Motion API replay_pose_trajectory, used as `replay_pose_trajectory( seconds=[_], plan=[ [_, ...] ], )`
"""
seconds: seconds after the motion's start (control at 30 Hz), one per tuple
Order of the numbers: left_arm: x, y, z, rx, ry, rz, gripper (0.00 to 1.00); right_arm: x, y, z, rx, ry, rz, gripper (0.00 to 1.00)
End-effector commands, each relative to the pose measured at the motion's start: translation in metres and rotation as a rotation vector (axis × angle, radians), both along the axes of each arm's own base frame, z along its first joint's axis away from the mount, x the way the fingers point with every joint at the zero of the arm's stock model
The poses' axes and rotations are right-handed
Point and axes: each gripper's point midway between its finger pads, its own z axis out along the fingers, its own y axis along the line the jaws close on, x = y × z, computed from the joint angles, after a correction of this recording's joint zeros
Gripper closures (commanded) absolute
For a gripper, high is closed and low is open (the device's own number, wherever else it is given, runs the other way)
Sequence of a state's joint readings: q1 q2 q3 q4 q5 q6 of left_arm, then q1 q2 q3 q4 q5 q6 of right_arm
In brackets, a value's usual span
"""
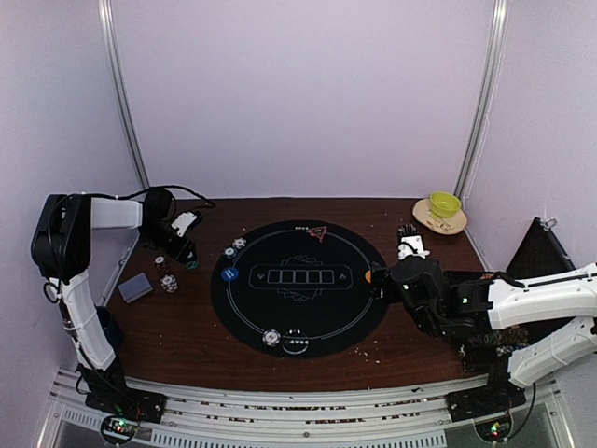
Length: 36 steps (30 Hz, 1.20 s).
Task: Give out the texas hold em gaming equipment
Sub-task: Pick up the pile of poker chips from the pile of poker chips.
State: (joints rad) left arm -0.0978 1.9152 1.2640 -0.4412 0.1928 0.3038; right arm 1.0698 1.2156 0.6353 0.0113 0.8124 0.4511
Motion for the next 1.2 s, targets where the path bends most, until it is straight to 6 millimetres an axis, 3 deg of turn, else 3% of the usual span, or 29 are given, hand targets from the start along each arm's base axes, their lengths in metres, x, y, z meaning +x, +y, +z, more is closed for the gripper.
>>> replay_pose_trajectory(
  seconds=[0.0, 0.33, 0.5, 0.63, 1.17],
  plan=[
    [0.005, 0.002, -0.004, 0.003, -0.015, 0.010, 0.47, 0.001, 0.000, 0.012, 0.009, -0.023, -0.017, 0.00],
    [0.004, 0.003, -0.007, 0.004, -0.007, 0.011, 0.49, 0.001, 0.001, 0.013, 0.008, -0.024, -0.016, 0.00],
    [0.004, 0.003, -0.006, 0.005, -0.010, 0.013, 0.54, 0.001, 0.000, 0.013, 0.008, -0.024, -0.017, 0.00],
    [0.006, 0.004, -0.001, 0.009, -0.026, 0.019, 0.65, 0.001, 0.000, 0.013, 0.008, -0.025, -0.018, 0.00],
    [0.002, 0.002, 0.054, 0.007, -0.152, -0.010, 0.70, 0.001, 0.000, 0.012, 0.006, -0.026, -0.020, 0.00]
  ],
)
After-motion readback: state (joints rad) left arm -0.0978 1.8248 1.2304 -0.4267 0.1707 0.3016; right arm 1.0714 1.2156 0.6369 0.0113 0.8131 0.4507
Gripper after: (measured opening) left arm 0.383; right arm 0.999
